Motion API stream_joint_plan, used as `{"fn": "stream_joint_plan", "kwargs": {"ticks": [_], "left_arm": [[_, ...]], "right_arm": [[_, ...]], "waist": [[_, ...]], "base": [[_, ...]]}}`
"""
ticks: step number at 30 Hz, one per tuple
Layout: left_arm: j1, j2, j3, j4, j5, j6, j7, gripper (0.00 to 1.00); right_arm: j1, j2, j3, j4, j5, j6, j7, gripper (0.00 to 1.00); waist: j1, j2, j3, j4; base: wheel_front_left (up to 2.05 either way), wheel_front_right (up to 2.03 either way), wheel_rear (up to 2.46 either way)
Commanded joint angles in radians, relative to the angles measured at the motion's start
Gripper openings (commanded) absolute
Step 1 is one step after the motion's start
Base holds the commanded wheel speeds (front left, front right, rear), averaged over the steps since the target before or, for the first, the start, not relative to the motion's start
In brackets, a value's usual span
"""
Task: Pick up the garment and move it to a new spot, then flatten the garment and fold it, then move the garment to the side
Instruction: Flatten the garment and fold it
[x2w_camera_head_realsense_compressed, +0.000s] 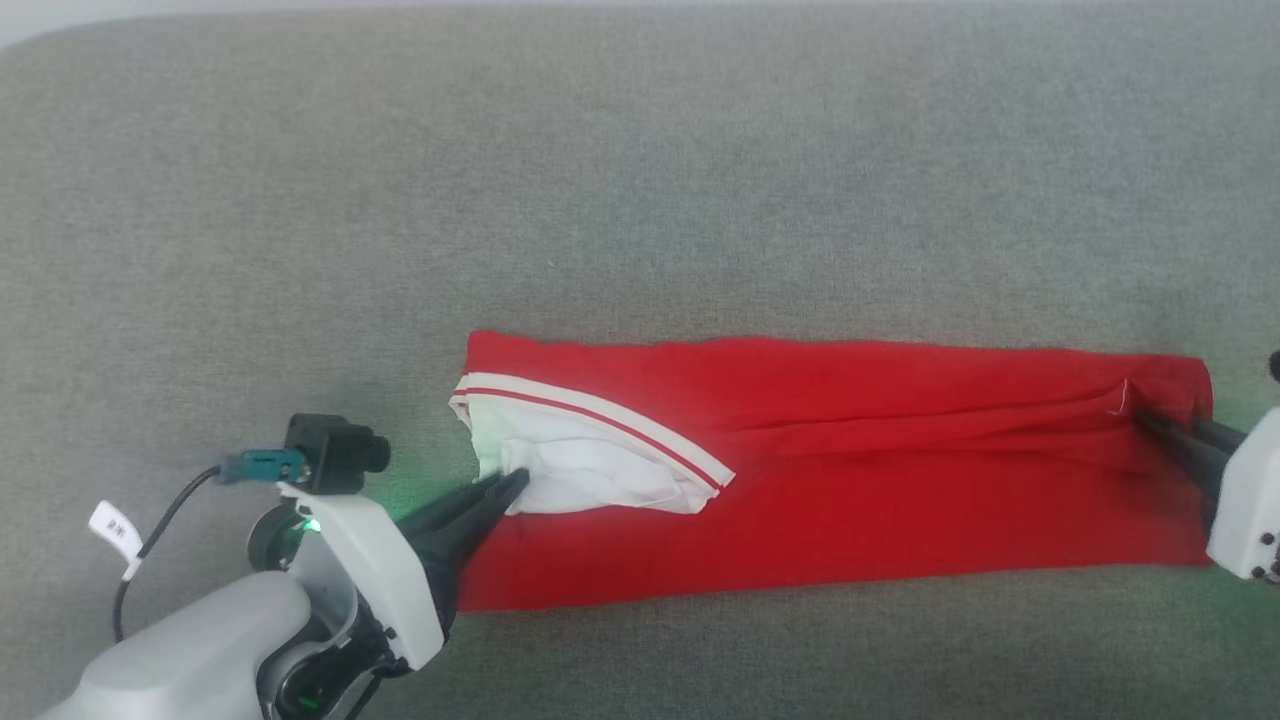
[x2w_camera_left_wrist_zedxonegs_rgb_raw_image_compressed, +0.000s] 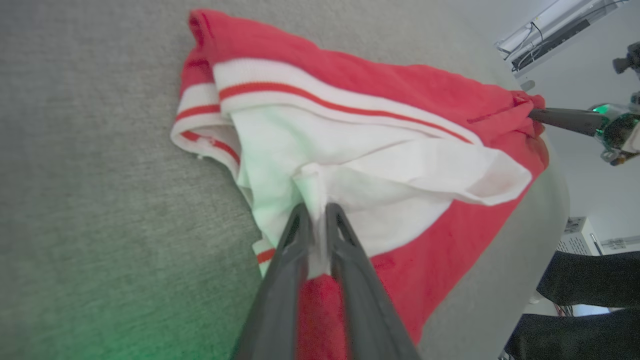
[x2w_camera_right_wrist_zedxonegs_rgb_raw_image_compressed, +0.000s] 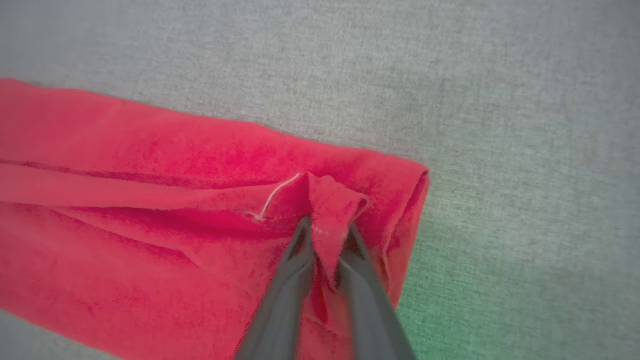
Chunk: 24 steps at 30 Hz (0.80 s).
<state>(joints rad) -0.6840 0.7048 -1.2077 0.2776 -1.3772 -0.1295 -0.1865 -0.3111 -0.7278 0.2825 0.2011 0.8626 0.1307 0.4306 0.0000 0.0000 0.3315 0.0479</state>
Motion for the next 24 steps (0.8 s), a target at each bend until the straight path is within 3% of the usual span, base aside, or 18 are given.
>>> {"fn": "stream_joint_plan", "kwargs": {"ticks": [1, 10, 17, 24], "left_arm": [[0.018, 0.001, 0.011, -0.001, -0.014, -0.001, -0.025, 1.0], [0.138, -0.024, 0.151, -0.03, 0.0, -0.002, -0.08, 1.0], [0.284, -0.122, 0.375, 0.001, 0.137, -0.002, -0.079, 1.0], [0.399, -0.218, 0.591, 0.014, 0.287, -0.002, -0.079, 1.0]], "right_arm": [[0.015, -0.004, -0.015, -0.007, 0.017, 0.0, -0.008, 1.0], [0.125, -0.034, -0.156, 0.024, 0.097, 0.0, 0.037, 1.0], [0.168, -0.001, -0.234, 0.104, 0.136, 0.0, 0.102, 1.0], [0.163, 0.033, -0.247, 0.166, 0.117, 0.0, 0.162, 1.0]], "waist": [[0.0, 0.0, -0.015, 0.005], [0.0, 0.0, -0.079, 0.077], [0.0, 0.0, -0.107, 0.15], [0.0, 0.0, -0.125, 0.198]], "base": [[0.0, 0.0, 0.0], [0.0, 0.0, 0.0], [0.0, 0.0, 0.0], [0.0, 0.0, 0.0]]}}
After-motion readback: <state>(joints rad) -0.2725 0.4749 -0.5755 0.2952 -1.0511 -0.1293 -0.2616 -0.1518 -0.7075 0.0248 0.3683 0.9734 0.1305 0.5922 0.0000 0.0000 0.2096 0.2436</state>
